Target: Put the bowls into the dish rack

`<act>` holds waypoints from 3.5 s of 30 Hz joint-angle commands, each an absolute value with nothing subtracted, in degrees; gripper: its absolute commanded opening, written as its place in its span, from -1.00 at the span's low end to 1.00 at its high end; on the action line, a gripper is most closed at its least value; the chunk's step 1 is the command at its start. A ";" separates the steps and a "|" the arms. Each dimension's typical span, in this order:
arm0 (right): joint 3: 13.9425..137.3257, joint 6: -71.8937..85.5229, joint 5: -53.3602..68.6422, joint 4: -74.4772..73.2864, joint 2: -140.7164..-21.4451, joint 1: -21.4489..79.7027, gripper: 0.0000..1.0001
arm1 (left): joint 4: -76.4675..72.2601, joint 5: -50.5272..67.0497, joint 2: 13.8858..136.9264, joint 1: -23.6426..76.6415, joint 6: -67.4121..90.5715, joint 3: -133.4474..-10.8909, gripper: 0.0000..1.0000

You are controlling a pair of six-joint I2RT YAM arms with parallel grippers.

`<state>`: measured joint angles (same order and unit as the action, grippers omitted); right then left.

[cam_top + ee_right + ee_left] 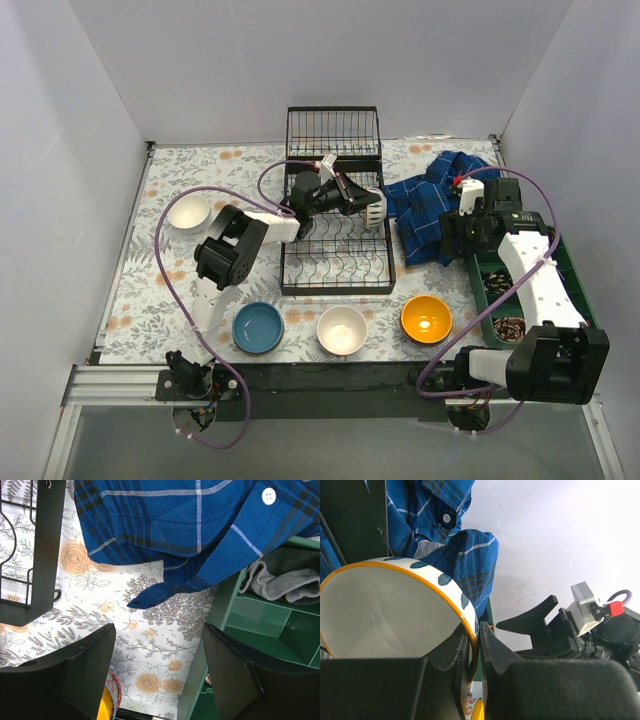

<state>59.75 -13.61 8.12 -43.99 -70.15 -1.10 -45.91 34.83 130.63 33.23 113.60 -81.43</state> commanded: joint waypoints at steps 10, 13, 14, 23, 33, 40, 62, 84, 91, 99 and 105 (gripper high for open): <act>61.70 -13.62 9.67 -44.82 -71.28 -1.32 0.57 | -49.82 36.56 129.55 34.98 118.73 -78.05 -1.00; 61.00 -13.62 9.93 -44.82 -71.02 -1.32 0.57 | -53.25 37.00 127.45 34.98 120.05 -75.68 -1.00; 60.82 -13.54 10.11 -44.82 -71.02 -1.32 0.57 | -53.87 36.91 126.66 34.98 120.41 -75.06 -1.00; 60.29 -13.54 10.81 -44.56 -71.28 -1.32 0.57 | -55.46 36.82 127.43 35.24 121.64 -72.68 -1.00; 60.64 -13.71 10.72 -44.82 -71.81 -1.32 0.57 | -56.33 38.14 132.10 35.07 121.73 -76.03 -1.00; 61.43 -13.71 10.90 -44.82 -73.04 -1.32 0.57 | -64.42 42.89 132.72 34.98 123.92 -76.47 -1.00; 61.87 -14.41 11.16 -45.53 -75.15 -1.32 0.57 | -55.63 32.78 134.21 34.37 126.04 -79.37 -0.94; 64.16 -12.31 14.68 -43.94 -76.20 -1.32 0.59 | -13.48 31.81 109.10 29.10 86.79 -72.95 0.54; 65.03 -11.42 17.75 -43.42 -75.67 -1.23 0.58 | 35.84 14.69 94.31 17.77 27.67 -83.22 0.45; 67.06 -10.99 19.69 -41.93 -76.20 -1.14 0.57 | 56.60 7.13 109.77 -2.54 6.51 -100.28 0.10; 65.31 -10.46 20.21 -41.49 -74.45 -1.14 0.57 | 53.61 3.17 112.14 -3.16 3.16 -96.94 0.11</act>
<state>65.06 -11.49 18.44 -43.22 -76.55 -1.10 49.80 6.24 113.08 -5.06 9.37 -97.91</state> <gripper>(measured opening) 0.788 0.553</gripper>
